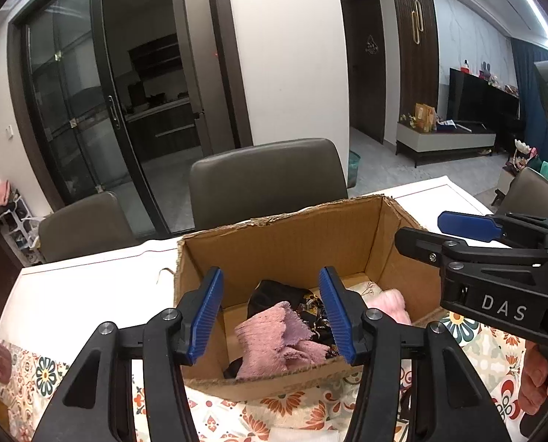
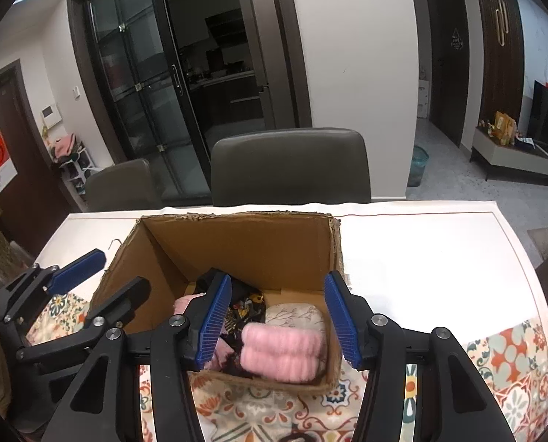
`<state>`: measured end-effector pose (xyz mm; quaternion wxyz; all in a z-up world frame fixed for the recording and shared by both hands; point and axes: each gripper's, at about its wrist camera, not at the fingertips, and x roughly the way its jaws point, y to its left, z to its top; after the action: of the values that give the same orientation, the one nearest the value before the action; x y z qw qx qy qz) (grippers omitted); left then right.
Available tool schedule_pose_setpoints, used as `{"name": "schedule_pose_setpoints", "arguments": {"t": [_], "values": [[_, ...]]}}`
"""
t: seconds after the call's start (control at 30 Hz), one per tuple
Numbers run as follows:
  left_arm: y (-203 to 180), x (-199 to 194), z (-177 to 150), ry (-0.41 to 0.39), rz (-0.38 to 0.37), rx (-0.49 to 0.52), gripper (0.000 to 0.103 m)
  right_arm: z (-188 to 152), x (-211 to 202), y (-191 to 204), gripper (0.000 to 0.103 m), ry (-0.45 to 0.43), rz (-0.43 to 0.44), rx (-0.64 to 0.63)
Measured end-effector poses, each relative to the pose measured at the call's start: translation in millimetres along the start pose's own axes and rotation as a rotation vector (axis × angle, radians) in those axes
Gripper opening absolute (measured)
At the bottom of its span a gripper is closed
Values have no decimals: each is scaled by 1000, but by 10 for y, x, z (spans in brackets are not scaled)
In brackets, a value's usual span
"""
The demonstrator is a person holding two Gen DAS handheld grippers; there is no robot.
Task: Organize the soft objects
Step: 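Open both tools to drop the pink towel and fluffy item into the box, then move the left tool to the spotted pouch while the right tool reaches the brown hair tie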
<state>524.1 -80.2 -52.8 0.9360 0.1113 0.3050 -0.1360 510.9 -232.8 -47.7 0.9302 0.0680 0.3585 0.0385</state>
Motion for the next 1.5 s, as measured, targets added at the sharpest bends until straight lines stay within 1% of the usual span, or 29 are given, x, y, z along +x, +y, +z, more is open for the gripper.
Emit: {"name": "schedule_pose_setpoints", "arguments": {"t": [0.17,0.33,0.7,0.77,0.87,0.97,1.17,1.5], "values": [[0,-210,-21,-19,3,-4,53,-29,-110,29,54,-10,3,6],[-2,-435,-57,-36,28,-3,53,-74,-265,37,54,-28,8,6],[21,-937,-197,-55,71,-86,54,-200,-574,95,54,-60,18,13],[0,-1006,-239,-55,78,-89,54,-240,-629,100,55,-65,21,15],[-13,-1108,-300,-55,90,-97,54,-298,-713,109,60,-73,20,14],[-17,-1208,-371,-56,97,-115,54,-370,-809,130,60,-85,21,7],[-39,-1437,-555,-65,135,-153,57,-535,-1004,175,61,-106,14,-3],[-79,-1741,-819,-59,181,-209,58,-751,-1232,197,63,-105,36,-8]]}}
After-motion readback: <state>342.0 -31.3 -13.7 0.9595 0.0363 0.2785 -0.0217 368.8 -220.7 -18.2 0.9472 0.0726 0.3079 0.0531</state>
